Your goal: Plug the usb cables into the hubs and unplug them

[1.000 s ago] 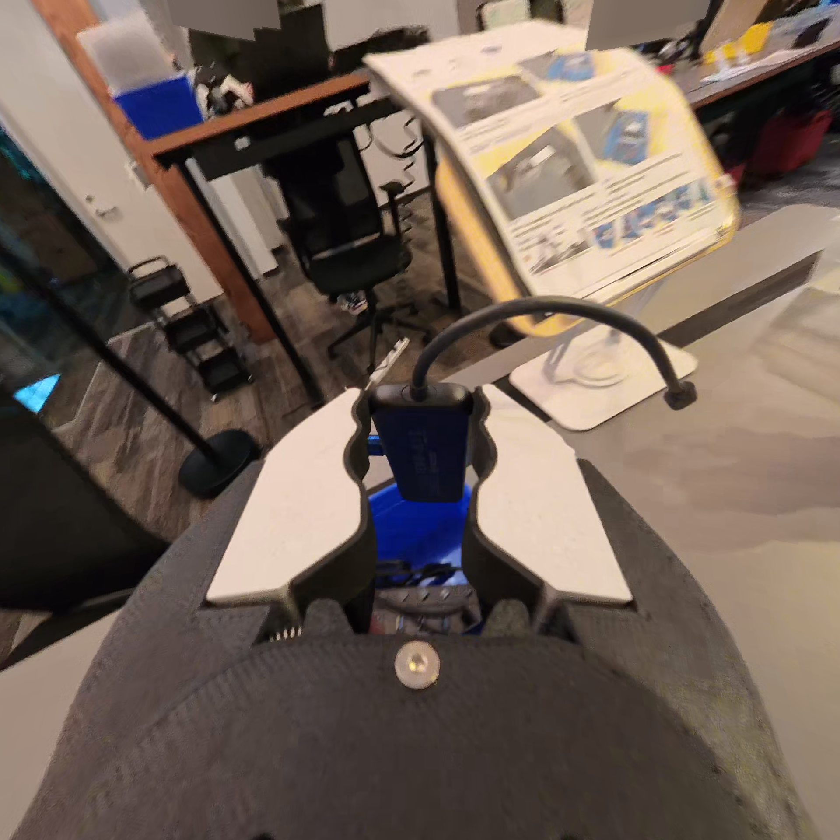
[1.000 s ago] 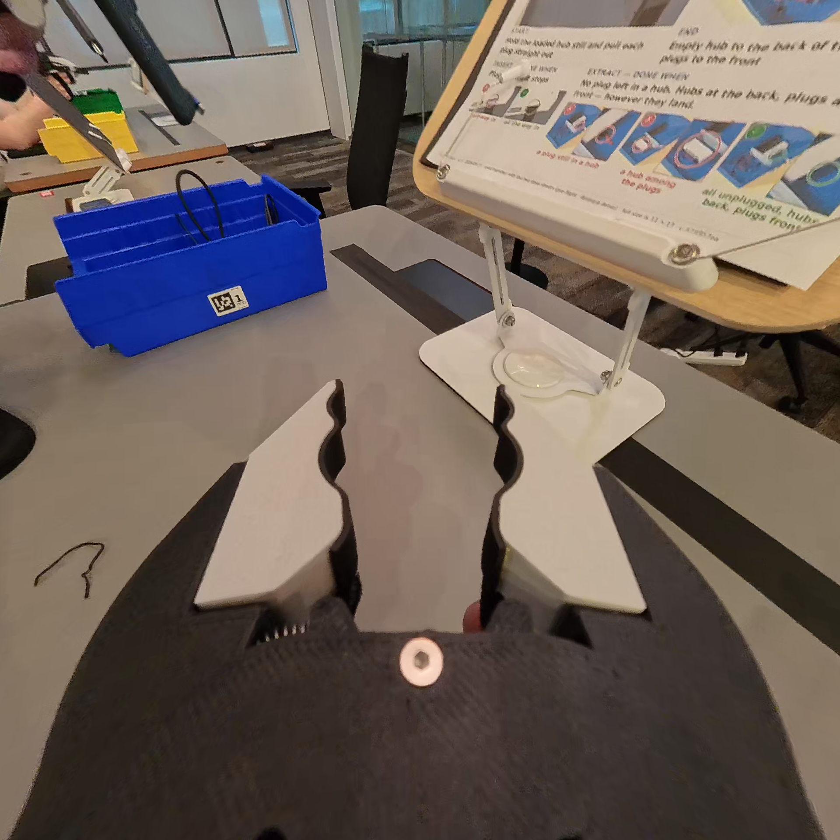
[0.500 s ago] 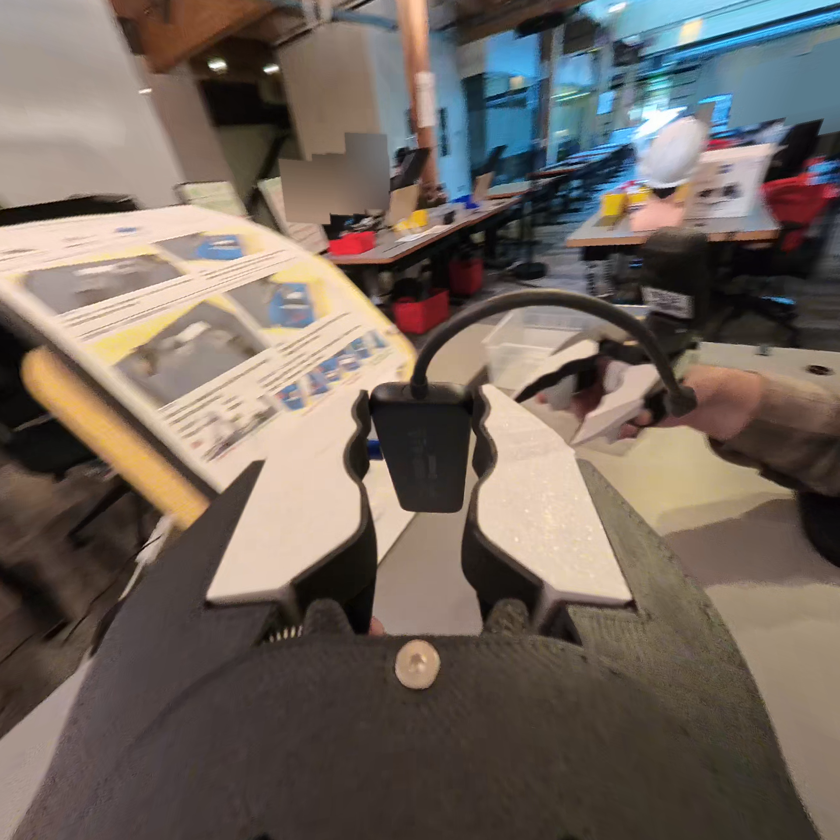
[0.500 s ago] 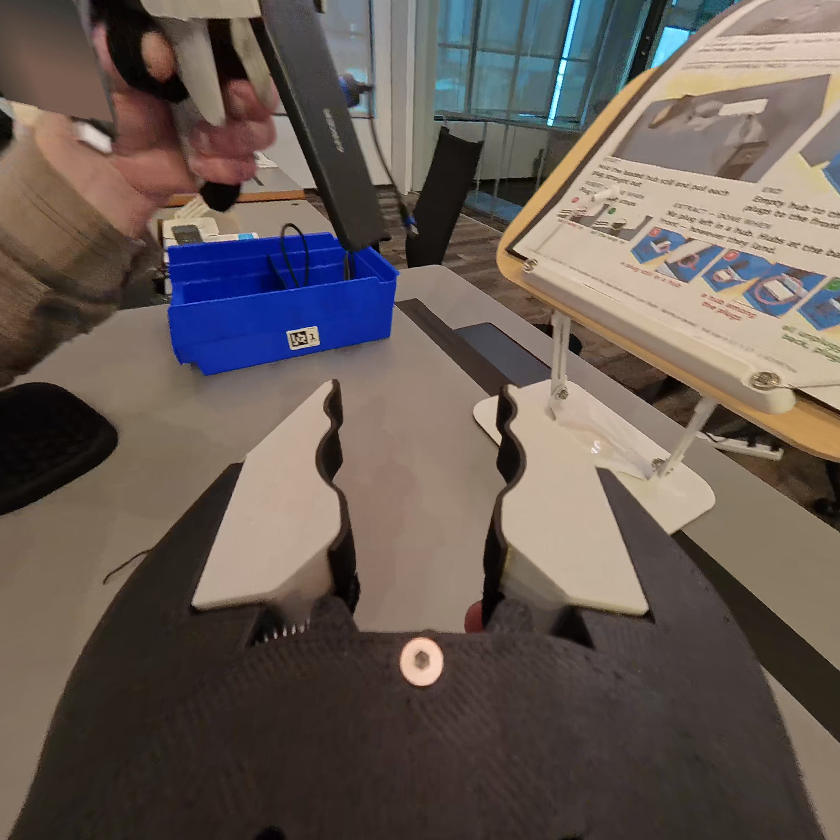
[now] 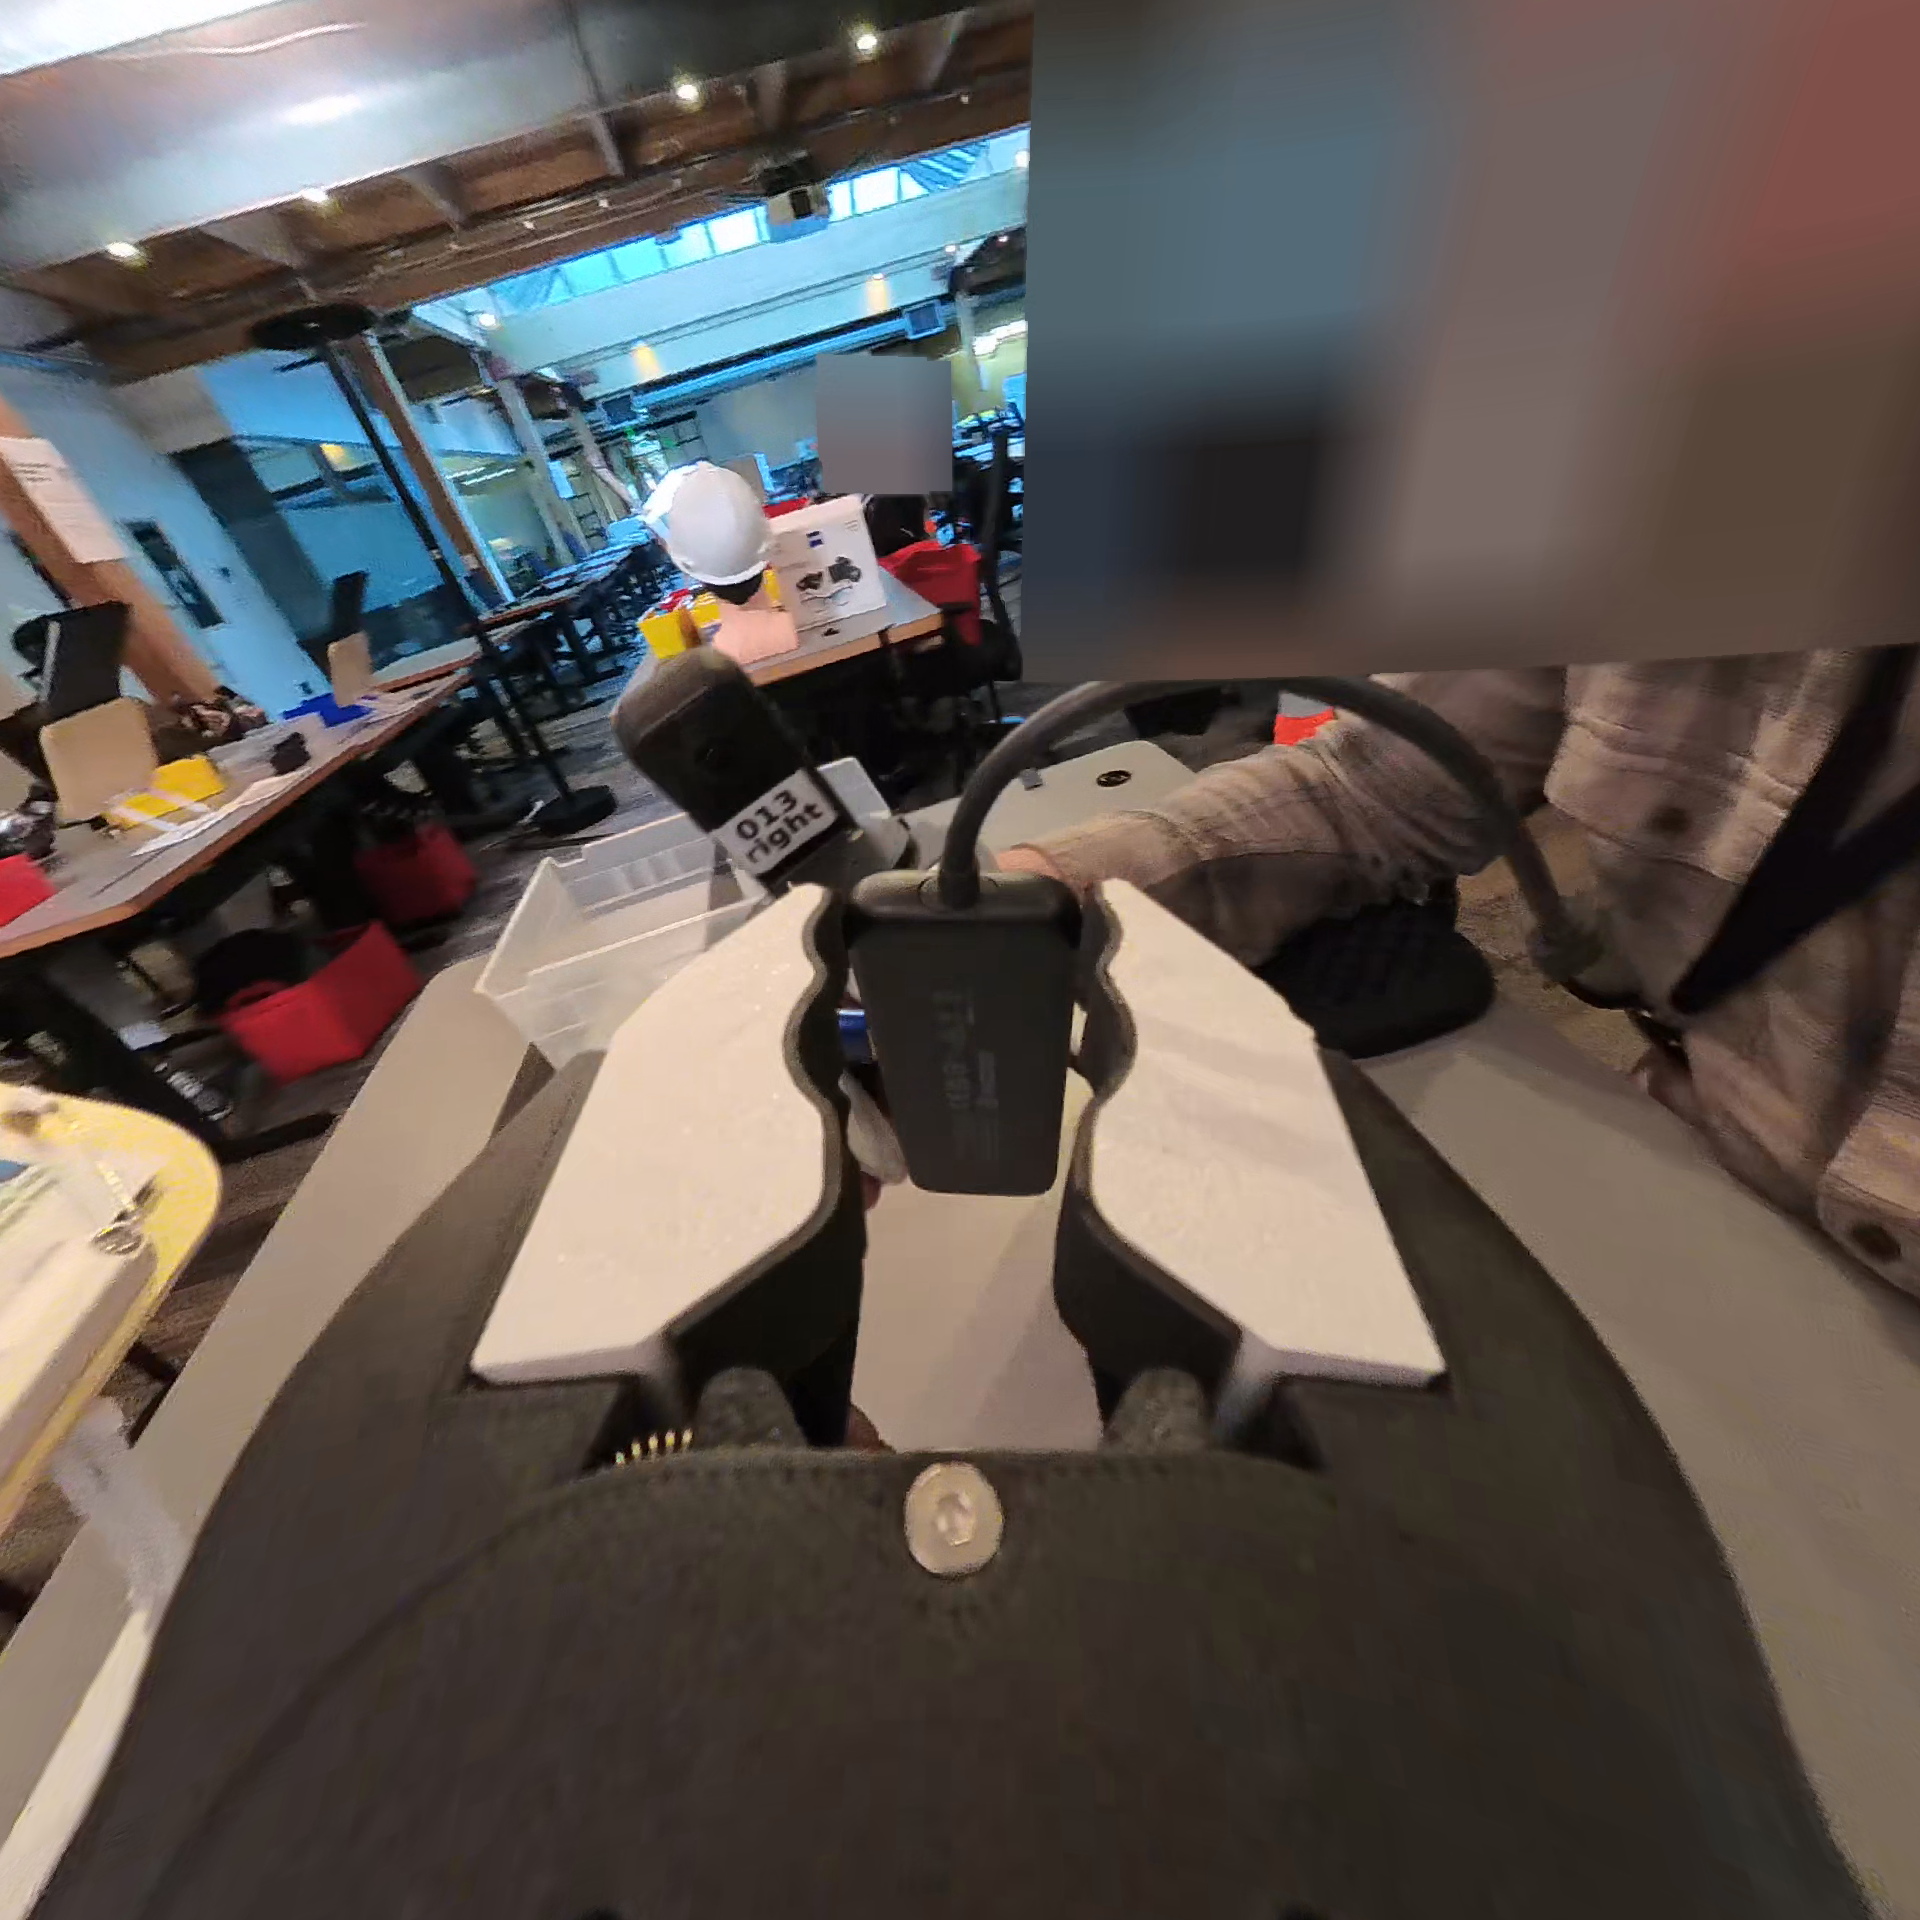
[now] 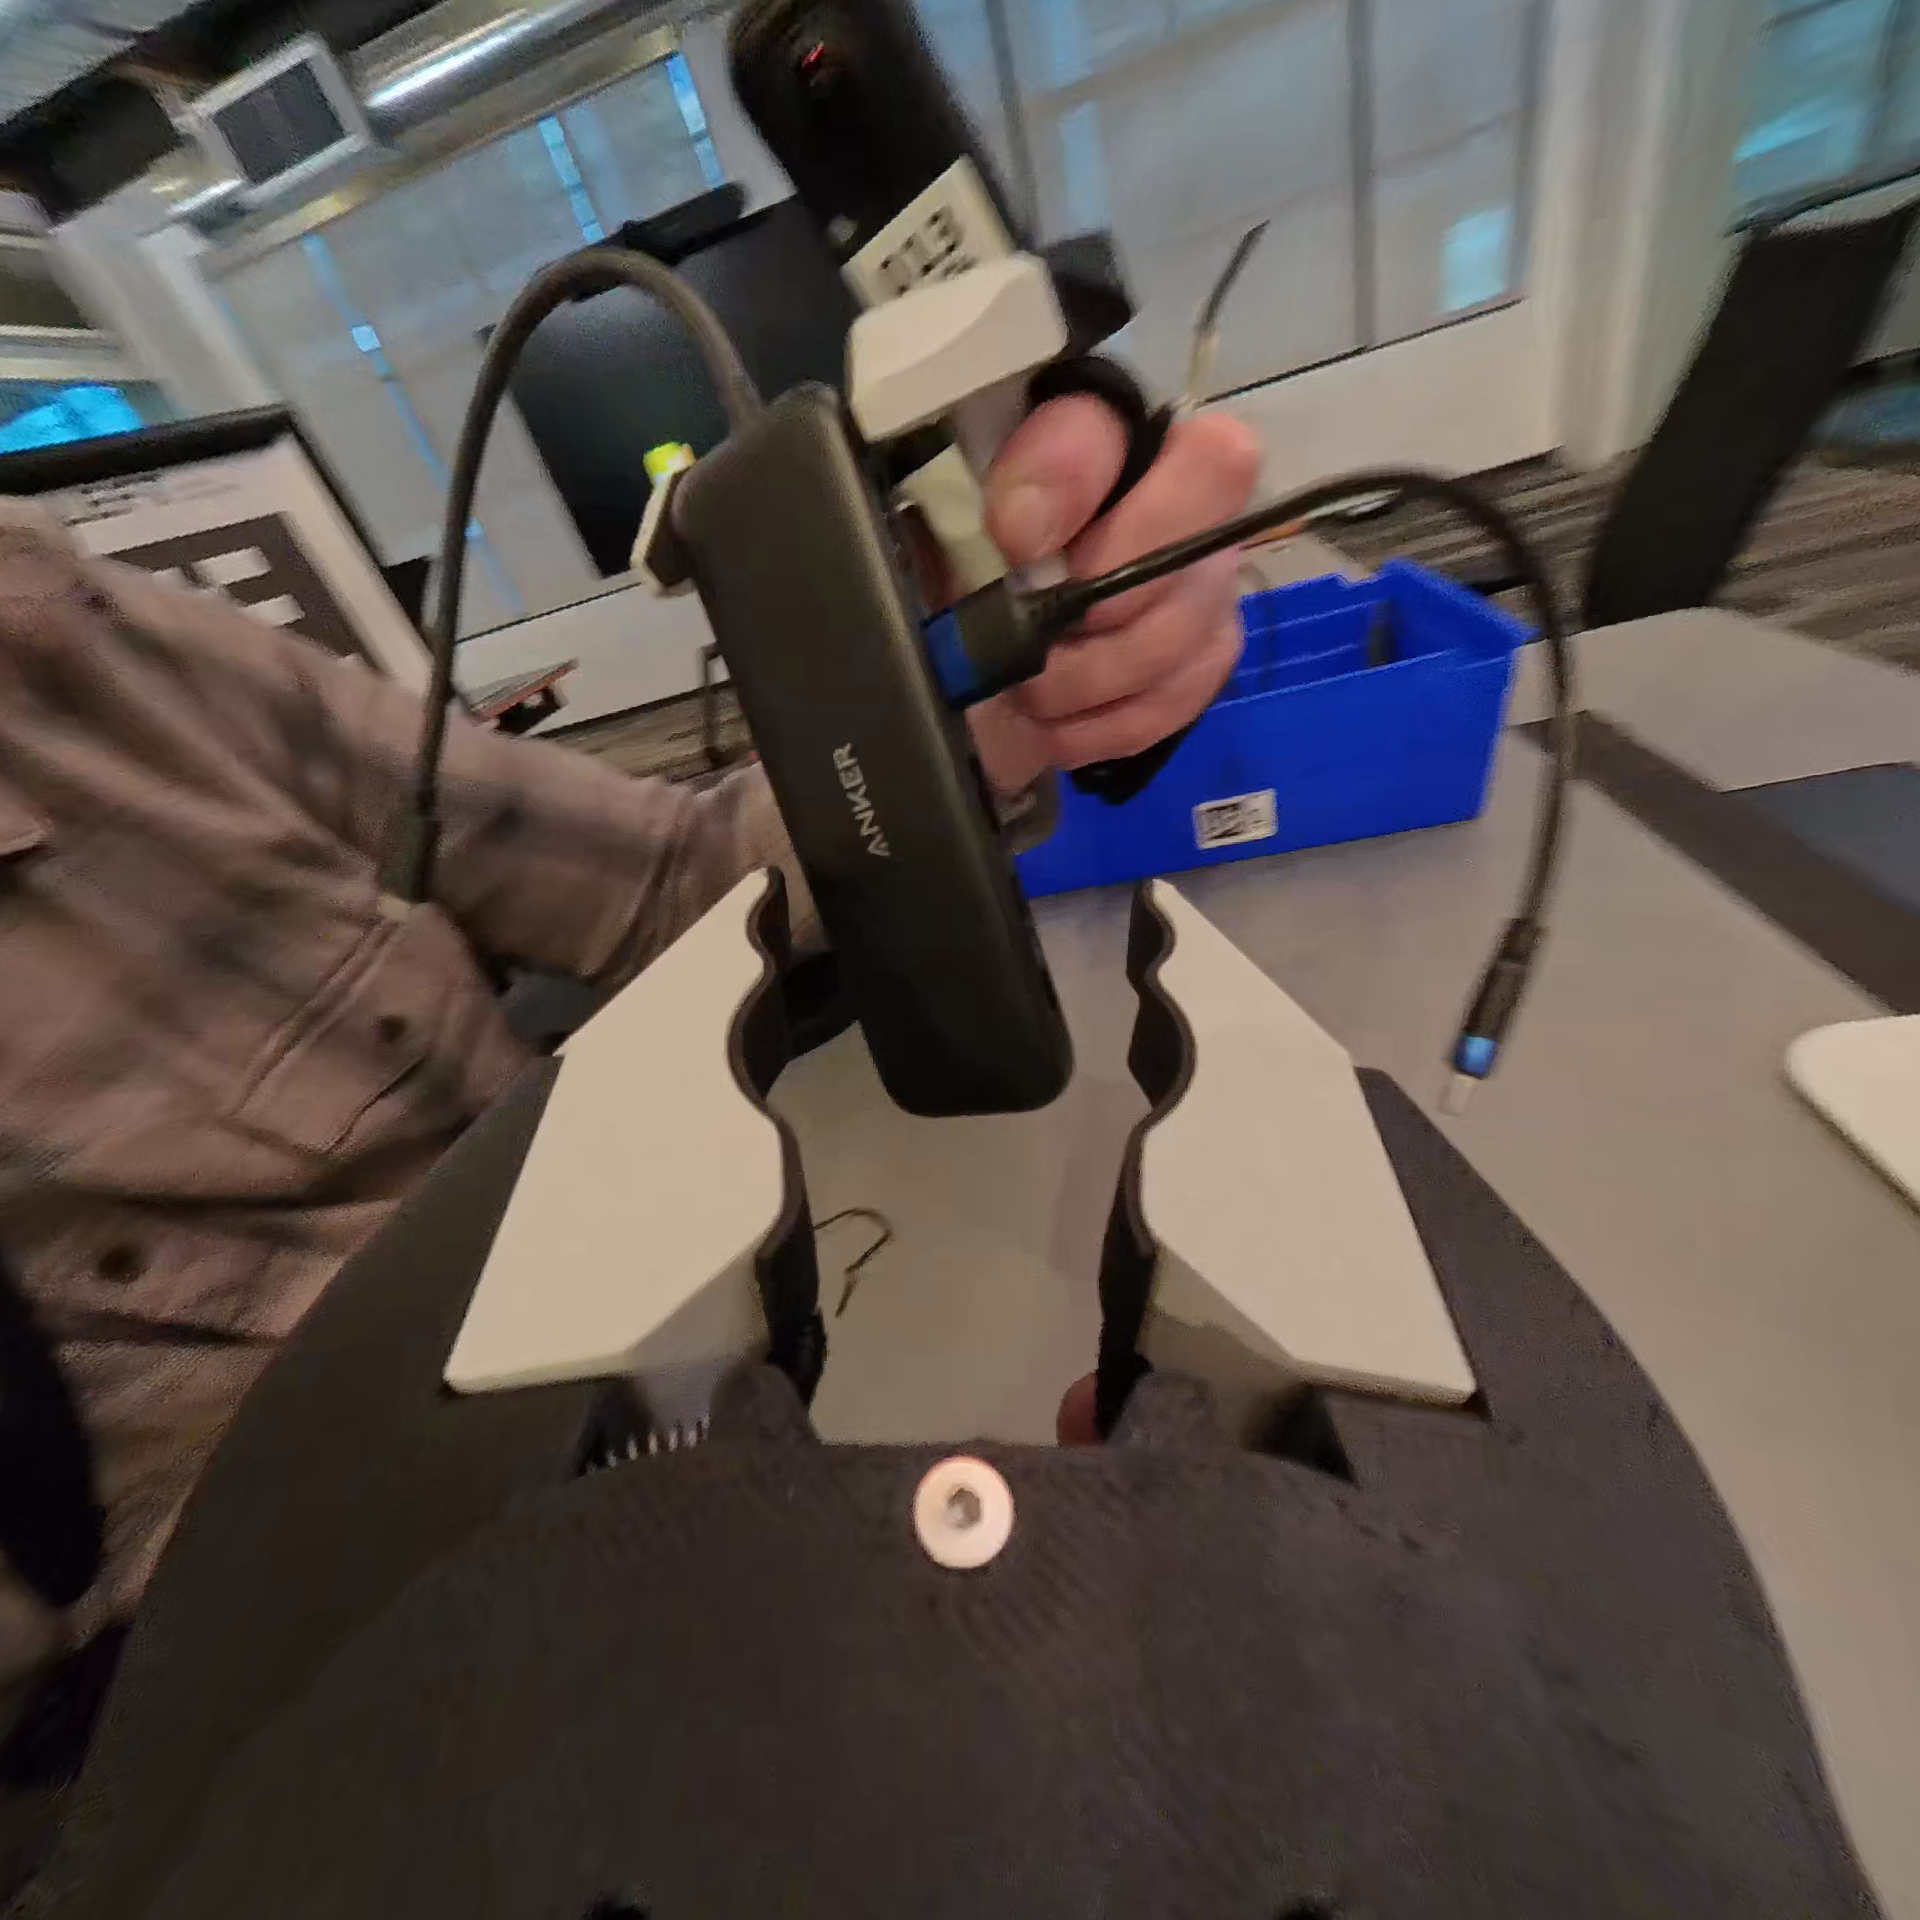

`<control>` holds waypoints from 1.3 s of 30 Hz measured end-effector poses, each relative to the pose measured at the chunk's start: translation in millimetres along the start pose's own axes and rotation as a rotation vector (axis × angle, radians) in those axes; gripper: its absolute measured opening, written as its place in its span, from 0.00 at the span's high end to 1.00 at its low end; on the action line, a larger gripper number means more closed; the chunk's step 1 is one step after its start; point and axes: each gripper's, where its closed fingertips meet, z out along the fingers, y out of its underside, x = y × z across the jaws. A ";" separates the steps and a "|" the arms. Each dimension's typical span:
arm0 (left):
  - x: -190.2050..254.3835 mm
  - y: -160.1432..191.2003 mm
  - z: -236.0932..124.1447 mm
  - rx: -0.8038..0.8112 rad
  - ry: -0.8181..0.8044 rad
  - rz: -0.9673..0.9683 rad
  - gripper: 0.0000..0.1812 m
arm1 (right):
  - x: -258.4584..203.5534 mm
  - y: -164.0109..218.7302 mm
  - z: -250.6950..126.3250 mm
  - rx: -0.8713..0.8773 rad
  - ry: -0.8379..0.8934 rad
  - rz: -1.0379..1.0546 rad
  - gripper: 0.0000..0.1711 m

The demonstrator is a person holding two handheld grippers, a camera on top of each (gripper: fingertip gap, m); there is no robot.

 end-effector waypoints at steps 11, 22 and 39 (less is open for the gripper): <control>17.5 9.6 -1.1 0.033 0.140 -0.019 0.76 | -26.5 12.5 17.0 0.004 -0.160 -0.040 0.81; 5.9 22.6 -14.4 -0.019 0.091 0.017 0.87 | -25.4 14.0 13.2 -0.001 -0.140 -0.109 0.95; -16.5 40.9 -49.7 -0.377 -0.150 0.073 0.84 | 24.2 66.9 -21.8 -0.636 0.277 -0.330 0.94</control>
